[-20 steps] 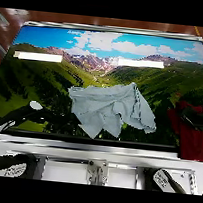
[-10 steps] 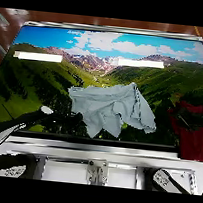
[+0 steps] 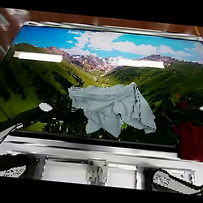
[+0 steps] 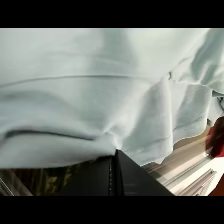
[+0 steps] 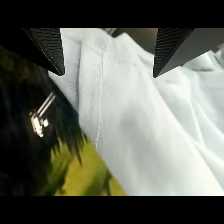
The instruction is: Fold the shirts.
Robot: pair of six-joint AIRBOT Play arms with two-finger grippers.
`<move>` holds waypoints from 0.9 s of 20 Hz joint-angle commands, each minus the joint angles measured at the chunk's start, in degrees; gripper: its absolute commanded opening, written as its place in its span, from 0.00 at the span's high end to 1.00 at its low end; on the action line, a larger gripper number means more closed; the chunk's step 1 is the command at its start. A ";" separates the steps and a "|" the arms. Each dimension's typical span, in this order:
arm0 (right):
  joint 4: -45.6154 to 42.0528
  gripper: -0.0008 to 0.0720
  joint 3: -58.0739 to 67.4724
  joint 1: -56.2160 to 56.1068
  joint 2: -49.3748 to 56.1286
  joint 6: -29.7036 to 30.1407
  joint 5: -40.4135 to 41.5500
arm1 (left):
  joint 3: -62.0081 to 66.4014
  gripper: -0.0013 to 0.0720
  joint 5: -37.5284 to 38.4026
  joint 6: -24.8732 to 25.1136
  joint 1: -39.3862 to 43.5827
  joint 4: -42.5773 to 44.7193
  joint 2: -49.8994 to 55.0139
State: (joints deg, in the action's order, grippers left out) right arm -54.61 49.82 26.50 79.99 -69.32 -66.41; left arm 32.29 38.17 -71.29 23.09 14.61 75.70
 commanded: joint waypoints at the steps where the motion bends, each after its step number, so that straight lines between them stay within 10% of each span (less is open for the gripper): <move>1: 2.21 0.06 -0.02 -0.61 3.26 -1.09 4.00 | 0.39 0.93 -0.07 0.33 0.02 0.39 -1.18; 7: 9.22 0.23 -0.02 -0.66 7.10 1.09 7.61 | 0.37 0.93 -0.07 0.33 0.02 0.39 -1.18; 13: 9.99 0.91 -0.02 -0.66 7.10 2.86 5.88 | 0.37 0.93 -0.04 0.33 0.02 0.42 -1.18; 18: 13.16 0.92 0.20 -0.61 4.17 8.11 1.90 | 0.39 0.93 -0.02 0.52 -1.51 1.95 -3.80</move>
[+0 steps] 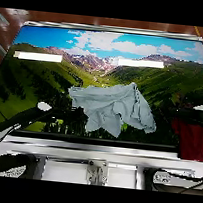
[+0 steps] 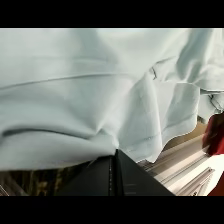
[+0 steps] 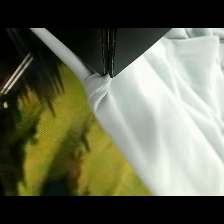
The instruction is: Fold the shirts.
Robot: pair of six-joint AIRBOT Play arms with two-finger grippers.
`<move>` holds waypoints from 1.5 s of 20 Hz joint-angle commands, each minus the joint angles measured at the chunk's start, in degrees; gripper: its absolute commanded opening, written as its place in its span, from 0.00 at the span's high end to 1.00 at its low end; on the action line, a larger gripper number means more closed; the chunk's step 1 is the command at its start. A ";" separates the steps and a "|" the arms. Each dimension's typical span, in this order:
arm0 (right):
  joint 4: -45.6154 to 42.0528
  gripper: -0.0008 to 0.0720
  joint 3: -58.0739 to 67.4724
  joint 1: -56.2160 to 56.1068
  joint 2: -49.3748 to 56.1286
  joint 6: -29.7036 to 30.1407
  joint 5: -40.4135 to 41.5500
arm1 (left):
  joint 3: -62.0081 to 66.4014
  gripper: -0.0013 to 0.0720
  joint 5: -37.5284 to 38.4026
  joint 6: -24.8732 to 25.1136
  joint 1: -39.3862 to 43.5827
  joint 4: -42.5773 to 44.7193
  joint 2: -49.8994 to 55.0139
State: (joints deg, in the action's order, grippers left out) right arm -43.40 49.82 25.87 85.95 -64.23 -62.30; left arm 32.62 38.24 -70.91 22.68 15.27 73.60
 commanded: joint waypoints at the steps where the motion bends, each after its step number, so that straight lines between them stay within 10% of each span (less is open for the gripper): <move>1: 3.17 0.92 0.85 0.02 -3.63 5.16 -3.23 | 0.15 0.93 -0.09 0.83 -2.82 2.40 -4.11; 10: 22.64 0.92 31.91 0.02 -32.83 12.52 4.57 | 37.83 0.93 8.94 7.26 -33.88 9.38 -35.23; 17: 7.56 0.92 44.50 0.02 -47.71 -4.07 8.15 | 69.22 0.93 9.29 4.17 -52.68 9.57 -39.71; 25: -18.01 0.92 43.82 0.02 -48.52 -16.17 -24.72 | 67.71 0.93 30.75 -5.18 -54.47 37.64 -39.45; 30: -14.45 0.92 28.57 -0.02 -43.34 -18.49 -29.14 | 49.27 0.93 39.91 -5.22 -54.42 29.70 -39.54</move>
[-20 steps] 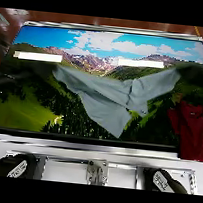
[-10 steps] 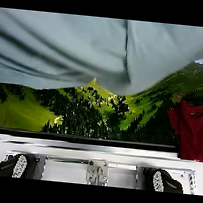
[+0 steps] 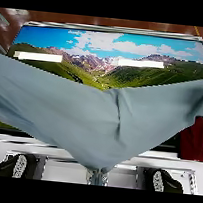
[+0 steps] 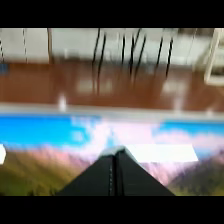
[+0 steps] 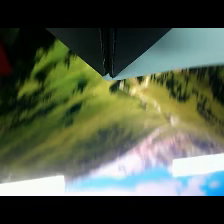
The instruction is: Fold the shirts.
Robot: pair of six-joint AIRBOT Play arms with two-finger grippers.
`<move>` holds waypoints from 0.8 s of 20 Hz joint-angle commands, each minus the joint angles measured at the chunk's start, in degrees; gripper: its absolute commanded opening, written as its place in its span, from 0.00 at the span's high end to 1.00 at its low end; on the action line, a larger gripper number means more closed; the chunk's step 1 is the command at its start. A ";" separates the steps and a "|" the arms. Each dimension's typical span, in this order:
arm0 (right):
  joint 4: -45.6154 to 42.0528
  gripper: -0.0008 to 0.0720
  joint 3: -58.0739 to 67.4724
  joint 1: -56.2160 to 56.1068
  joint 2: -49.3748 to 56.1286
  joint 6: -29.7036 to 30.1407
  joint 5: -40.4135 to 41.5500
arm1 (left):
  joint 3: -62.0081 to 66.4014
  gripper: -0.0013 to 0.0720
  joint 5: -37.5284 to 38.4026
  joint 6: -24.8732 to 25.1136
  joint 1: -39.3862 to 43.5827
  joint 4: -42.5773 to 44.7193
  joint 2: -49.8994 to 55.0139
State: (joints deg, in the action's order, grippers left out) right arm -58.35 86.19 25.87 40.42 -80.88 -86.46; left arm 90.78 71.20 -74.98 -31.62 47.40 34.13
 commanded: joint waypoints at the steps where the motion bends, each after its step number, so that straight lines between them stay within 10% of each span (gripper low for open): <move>1: 1.62 0.92 -12.41 -0.02 2.99 -1.09 -3.45 | -14.64 0.93 8.00 -0.22 -0.13 -5.44 -0.37; 9: 22.10 0.92 -28.46 -0.04 23.30 6.64 34.47 | -52.98 0.93 -17.16 4.00 2.84 -19.23 0.68; 16: 29.24 0.92 -28.46 -10.84 40.94 10.84 44.00 | -60.02 0.93 -45.77 3.96 22.23 -19.41 12.35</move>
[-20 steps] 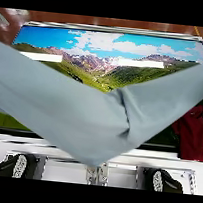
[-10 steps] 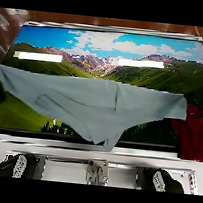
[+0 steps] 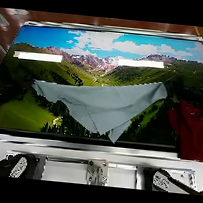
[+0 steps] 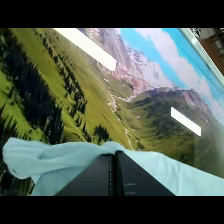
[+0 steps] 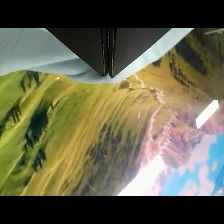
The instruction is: Fold the shirts.
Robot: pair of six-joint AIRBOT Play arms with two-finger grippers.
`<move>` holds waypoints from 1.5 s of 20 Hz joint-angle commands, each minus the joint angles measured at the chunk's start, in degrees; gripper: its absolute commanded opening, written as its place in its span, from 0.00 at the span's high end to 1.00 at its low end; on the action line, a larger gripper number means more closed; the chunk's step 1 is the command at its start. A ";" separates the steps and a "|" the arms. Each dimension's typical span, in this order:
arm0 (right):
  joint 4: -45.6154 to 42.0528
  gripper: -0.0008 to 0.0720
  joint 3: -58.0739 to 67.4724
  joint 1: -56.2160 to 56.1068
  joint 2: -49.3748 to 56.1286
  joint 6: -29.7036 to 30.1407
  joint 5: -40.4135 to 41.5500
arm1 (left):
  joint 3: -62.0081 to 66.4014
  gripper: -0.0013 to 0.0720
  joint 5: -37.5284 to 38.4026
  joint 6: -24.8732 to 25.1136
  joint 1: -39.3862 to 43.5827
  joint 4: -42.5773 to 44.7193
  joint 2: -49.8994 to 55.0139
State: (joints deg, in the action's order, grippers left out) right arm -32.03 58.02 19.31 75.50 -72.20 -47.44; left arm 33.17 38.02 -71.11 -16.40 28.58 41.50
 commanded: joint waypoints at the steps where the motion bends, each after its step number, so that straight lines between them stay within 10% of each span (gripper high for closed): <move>1: 2.93 0.92 -0.28 -5.53 6.47 2.89 6.01 | -2.40 0.93 -14.14 0.11 9.14 -0.59 7.21; 12: 1.09 0.89 0.00 -4.02 6.34 3.98 6.97 | -2.29 0.93 -9.77 0.13 12.96 -0.57 13.75; 13: 1.18 0.58 0.02 -4.00 6.34 4.07 7.56 | -2.29 0.93 -9.07 0.13 12.96 -0.57 13.75; 14: 1.03 0.04 0.44 -3.32 6.29 4.66 7.26 | -2.29 0.93 -8.17 0.13 12.96 -0.57 13.73; 23: -19.32 0.03 3.19 7.32 1.95 0.70 -28.06 | -1.68 0.93 -2.19 5.53 12.96 -0.55 13.35; 30: -10.84 0.03 -8.17 -2.01 7.85 -2.84 -19.34 | -1.68 0.93 -1.31 5.49 12.96 -0.81 13.35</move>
State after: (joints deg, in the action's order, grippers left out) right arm -44.56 52.53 21.96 80.68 -73.91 -68.36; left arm 31.42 36.23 -65.80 -3.46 28.01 54.89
